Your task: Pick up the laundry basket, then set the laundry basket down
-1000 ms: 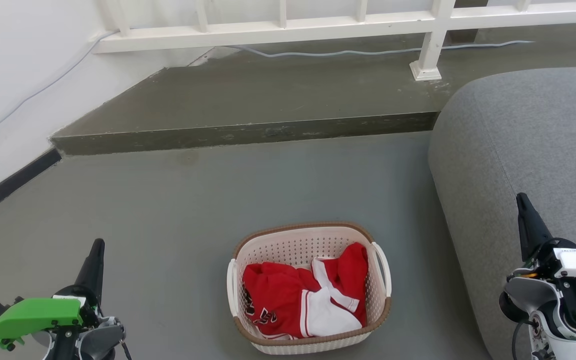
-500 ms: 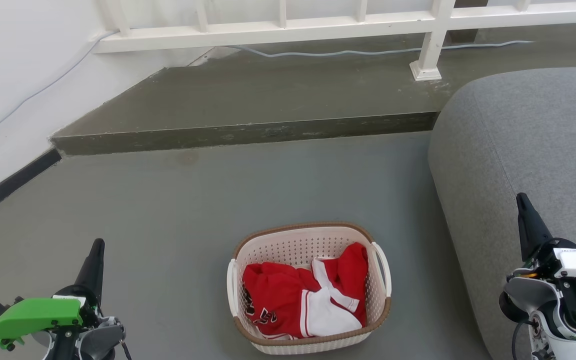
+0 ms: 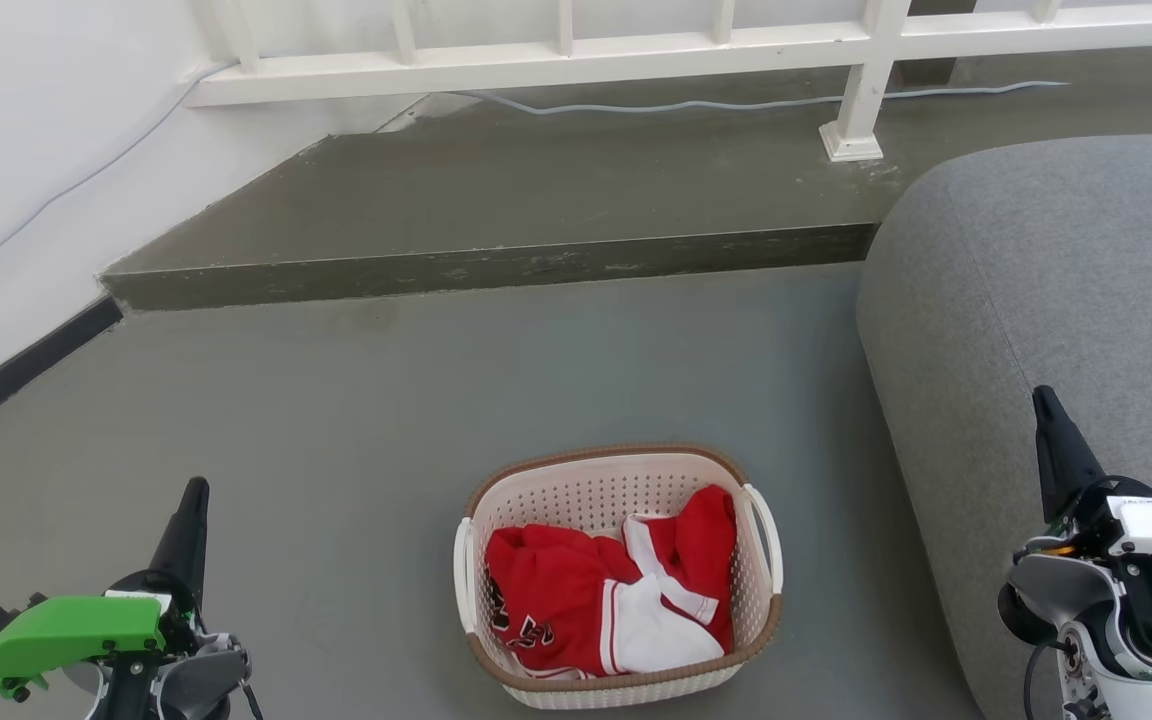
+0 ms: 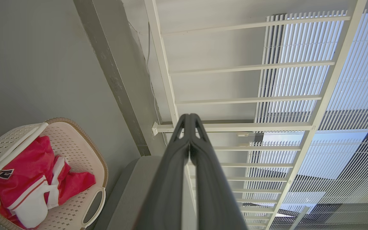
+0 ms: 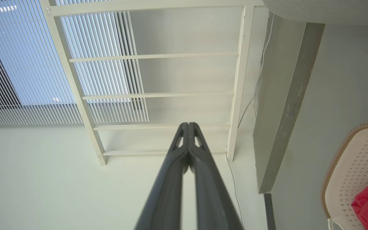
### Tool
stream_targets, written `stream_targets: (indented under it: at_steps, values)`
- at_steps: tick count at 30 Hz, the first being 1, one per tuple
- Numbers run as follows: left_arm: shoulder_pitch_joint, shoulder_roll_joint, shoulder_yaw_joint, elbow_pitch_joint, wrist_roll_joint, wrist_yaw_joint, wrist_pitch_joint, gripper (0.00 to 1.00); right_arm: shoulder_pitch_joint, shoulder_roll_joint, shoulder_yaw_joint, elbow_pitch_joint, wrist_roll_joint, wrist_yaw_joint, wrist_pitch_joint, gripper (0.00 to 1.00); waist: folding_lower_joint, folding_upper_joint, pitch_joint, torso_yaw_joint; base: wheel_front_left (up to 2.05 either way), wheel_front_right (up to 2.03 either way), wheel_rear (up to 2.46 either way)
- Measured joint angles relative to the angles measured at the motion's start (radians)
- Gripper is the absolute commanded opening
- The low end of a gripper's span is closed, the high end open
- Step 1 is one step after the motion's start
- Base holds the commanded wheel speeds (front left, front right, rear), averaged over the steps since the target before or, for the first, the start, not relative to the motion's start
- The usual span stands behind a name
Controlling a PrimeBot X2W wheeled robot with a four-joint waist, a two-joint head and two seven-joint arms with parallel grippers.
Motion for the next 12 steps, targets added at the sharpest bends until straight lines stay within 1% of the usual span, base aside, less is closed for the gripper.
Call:
stream_targets:
  at_steps: [12]
  values:
    - [0.0, 0.0, 0.0, 0.0, 0.0, 0.0, 0.0, 0.0, 0.0, 0.001, 0.0, 0.0, 0.0, 0.0, 0.0, 0.0, 0.0, 0.0, 0.0, 0.0, 0.0, 0.0, 0.0]
